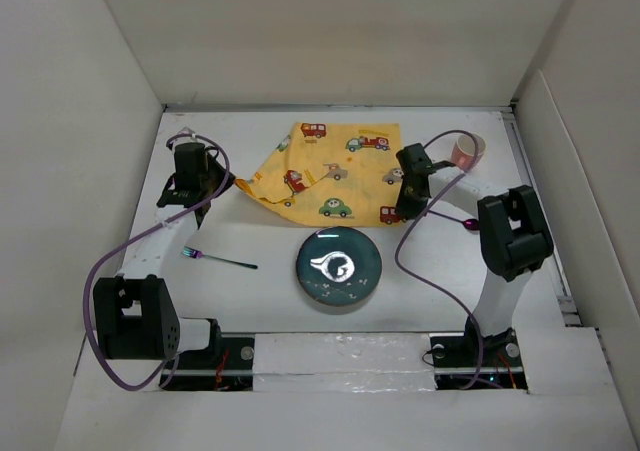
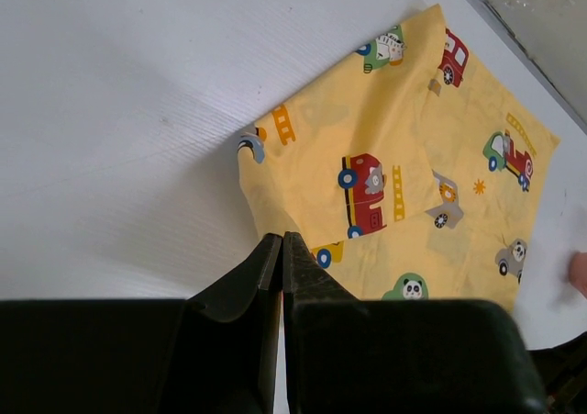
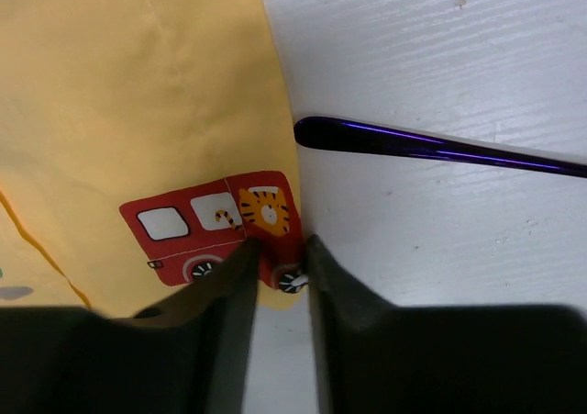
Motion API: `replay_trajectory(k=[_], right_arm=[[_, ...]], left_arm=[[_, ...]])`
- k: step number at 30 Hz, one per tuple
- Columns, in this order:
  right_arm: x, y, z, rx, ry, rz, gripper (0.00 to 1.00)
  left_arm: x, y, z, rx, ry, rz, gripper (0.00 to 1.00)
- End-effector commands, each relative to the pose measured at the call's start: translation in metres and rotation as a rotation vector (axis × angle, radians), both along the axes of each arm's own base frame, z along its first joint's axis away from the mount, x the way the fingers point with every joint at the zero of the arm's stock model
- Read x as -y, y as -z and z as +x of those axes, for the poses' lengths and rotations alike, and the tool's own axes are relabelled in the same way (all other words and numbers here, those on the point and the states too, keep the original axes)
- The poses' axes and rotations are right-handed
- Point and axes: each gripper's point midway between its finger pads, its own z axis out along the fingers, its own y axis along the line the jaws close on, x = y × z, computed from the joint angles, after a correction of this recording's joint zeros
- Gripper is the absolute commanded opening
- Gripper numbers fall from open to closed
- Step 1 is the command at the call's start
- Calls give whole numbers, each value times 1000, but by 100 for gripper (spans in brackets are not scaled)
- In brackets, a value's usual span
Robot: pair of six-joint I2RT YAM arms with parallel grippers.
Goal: Set the dinner table for one person
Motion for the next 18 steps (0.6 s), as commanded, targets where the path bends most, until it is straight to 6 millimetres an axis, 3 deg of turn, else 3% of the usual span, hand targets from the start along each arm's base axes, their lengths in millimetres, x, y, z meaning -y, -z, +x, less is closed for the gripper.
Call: replay_trajectory(k=[1, 5, 6, 7, 9, 10, 12, 13, 15, 16, 17, 18], right_arm=[[0, 3, -1, -36, -9, 7, 28], [2, -3, 0, -7, 6, 8, 7], [2, -3, 0, -6, 7, 8, 7], [2, -17, 3, 31, 11, 17, 1], [3, -40, 10, 94, 14, 23, 0], [2, -55, 15, 130, 12, 31, 0], [-2, -104, 19, 234, -10, 48, 0], [-5, -142, 31, 320, -11, 69, 0], [-2, -204, 29, 447, -21, 76, 0], [0, -229, 29, 500, -21, 84, 0], [0, -273, 31, 596, -29, 106, 0], [3, -303, 22, 656, -28, 124, 0]], left_arm=[[-5, -23, 9, 69, -10, 25, 0], [-5, -27, 10, 78, -9, 24, 0], [-5, -26, 10, 76, -9, 24, 0], [-4, -31, 11, 85, -7, 24, 0], [-3, -38, 12, 93, -3, 18, 0], [-2, -55, 16, 129, -1, 13, 0], [-4, -76, 19, 156, -10, 17, 0], [-5, -113, 27, 227, -18, 21, 0], [-13, -148, 31, 269, -45, 53, 0], [-14, -191, 35, 345, -52, 54, 0], [-14, -210, 36, 376, -53, 55, 0], [-13, -227, 34, 395, -52, 52, 0]])
